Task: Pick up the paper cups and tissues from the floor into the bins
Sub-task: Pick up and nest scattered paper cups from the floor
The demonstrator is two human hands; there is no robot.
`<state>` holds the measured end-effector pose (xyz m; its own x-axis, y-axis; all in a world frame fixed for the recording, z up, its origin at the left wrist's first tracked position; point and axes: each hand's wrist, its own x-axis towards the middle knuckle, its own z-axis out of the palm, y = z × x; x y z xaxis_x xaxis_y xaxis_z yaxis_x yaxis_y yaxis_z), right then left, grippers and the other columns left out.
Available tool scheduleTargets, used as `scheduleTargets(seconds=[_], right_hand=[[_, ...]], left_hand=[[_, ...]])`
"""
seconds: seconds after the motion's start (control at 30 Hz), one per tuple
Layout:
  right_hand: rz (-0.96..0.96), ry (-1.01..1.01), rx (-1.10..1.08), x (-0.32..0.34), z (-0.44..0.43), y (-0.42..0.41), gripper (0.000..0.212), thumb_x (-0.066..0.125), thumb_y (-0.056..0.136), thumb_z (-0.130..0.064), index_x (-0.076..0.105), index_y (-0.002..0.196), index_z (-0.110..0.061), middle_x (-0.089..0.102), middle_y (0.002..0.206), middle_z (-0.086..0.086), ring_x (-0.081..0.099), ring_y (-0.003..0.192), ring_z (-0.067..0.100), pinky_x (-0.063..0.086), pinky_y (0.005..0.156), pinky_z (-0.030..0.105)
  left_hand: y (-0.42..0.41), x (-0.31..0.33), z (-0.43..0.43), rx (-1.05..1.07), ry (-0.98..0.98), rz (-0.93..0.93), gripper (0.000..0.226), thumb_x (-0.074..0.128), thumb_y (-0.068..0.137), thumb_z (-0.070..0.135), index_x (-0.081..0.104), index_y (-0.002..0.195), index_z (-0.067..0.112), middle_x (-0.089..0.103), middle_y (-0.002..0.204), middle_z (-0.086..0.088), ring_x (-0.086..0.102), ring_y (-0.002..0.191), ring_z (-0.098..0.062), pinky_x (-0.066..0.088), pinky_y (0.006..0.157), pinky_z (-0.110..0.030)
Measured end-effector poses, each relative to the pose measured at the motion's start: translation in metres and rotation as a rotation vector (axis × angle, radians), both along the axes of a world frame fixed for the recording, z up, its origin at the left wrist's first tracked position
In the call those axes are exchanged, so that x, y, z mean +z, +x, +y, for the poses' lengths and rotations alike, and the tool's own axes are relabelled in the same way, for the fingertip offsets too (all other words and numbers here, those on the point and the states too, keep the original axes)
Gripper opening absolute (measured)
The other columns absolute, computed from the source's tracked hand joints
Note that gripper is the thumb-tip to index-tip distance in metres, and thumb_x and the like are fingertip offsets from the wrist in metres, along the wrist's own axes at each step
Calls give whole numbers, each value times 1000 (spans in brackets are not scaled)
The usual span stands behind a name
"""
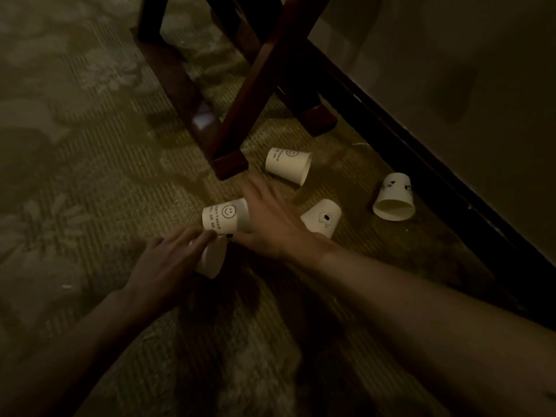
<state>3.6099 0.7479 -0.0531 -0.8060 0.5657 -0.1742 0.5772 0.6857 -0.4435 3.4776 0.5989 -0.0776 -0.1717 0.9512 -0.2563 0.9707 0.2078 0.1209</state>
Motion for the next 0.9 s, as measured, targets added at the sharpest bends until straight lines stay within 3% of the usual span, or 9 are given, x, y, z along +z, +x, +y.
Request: scheduleTargets(seconds=[0.07,0.13,0.27,0.37,0.5,0.6,0.7,0.77,0.9], right_hand=[[-58,31,65,-7,8,-10,96,72,83,-43,15,155,-18,12,162,4,8,149,27,22,118,45],[-133,-2,91,-13,13,-17,89,71,84,-43,20,154,-17,20,160,5,12,147,28,23,117,48],[-170,-2,142,-23,15,-17,69,72,85,-33,40,141,-13,40,146,7,34,134,28,35,108,47],[-110,34,135,-28,12,-12,67,75,82,-29,41,138,-12,42,139,11,42,127,30,41,101,45],[-79,68,118,-33,9,-11,69,78,79,-30,40,134,-12,43,133,13,47,120,31,43,93,43],[-100,-6,67,-33,9,-9,75,76,81,-35,36,139,-13,41,139,14,44,125,31,41,98,41],[-127,-130,-27,-31,3,-1,77,73,83,-40,30,142,-15,45,141,14,44,128,32,38,94,40],[-143,-177,-69,-32,0,9,76,70,84,-46,30,142,-18,51,138,12,51,123,31,37,82,36],[-44,-416,-189,-41,-10,32,51,72,83,-47,45,119,-22,62,115,3,63,96,21,51,73,35]], left_hand=[[1,3,2,-20,12,64,87,95,50,19,62,130,8,65,121,-14,65,103,-36,52,75,-48],[2,6,7,-73,-12,163,98,99,35,30,66,124,5,67,109,-15,67,88,-35,54,66,-45],[-1,0,3,-22,-299,177,86,58,88,56,13,155,27,18,158,-3,27,143,-20,35,106,-32],[-14,0,1,96,-371,-8,88,57,86,65,16,154,29,17,160,-1,27,145,-16,35,108,-27],[-20,-11,1,147,-365,-117,77,56,93,53,20,154,22,19,160,-4,25,147,-17,27,114,-25],[-18,-20,-5,169,-310,-145,72,62,90,49,33,149,20,37,153,-1,40,138,-14,31,109,-23],[-17,-13,-22,366,-212,-549,67,82,64,56,62,121,26,70,111,12,66,101,-5,52,80,-22],[-16,-4,-29,527,-102,-881,66,85,47,62,68,103,30,76,88,12,72,81,-5,53,60,-17],[-8,3,-27,788,79,-1204,44,78,53,53,69,93,36,75,86,16,72,77,-2,54,58,-23]])
